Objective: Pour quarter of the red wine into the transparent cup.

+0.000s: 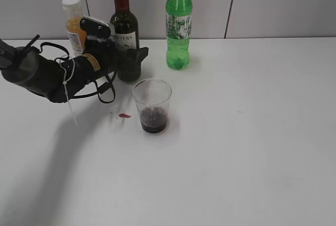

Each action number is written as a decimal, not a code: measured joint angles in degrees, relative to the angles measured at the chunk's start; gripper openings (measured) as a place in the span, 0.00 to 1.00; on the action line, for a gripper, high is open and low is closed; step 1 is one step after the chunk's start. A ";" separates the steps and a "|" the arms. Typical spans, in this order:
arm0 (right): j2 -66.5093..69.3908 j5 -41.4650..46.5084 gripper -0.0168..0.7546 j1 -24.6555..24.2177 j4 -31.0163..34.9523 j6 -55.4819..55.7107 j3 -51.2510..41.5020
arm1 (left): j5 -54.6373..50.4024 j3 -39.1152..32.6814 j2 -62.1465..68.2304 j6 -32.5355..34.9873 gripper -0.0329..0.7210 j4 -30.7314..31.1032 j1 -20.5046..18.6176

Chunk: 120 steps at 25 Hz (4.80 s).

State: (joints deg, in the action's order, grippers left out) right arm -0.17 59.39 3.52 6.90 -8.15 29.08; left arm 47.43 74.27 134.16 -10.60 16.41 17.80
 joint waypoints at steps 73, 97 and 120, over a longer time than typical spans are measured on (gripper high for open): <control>0.00 0.00 0.79 0.00 0.00 0.00 0.00 | -10.77 -31.59 -37.18 1.25 0.88 -0.52 -4.44; 0.00 0.00 0.79 0.00 0.00 0.00 0.00 | -90.24 -24.45 -57.45 10.60 0.85 -15.75 -9.27; 0.00 0.00 0.79 -0.05 0.00 0.00 0.00 | -104.03 -45.27 -99.96 17.58 0.83 -28.58 -13.95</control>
State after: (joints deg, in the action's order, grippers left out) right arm -0.17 59.39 3.47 6.90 -8.15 29.08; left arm -56.60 28.99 34.20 6.99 -12.17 3.85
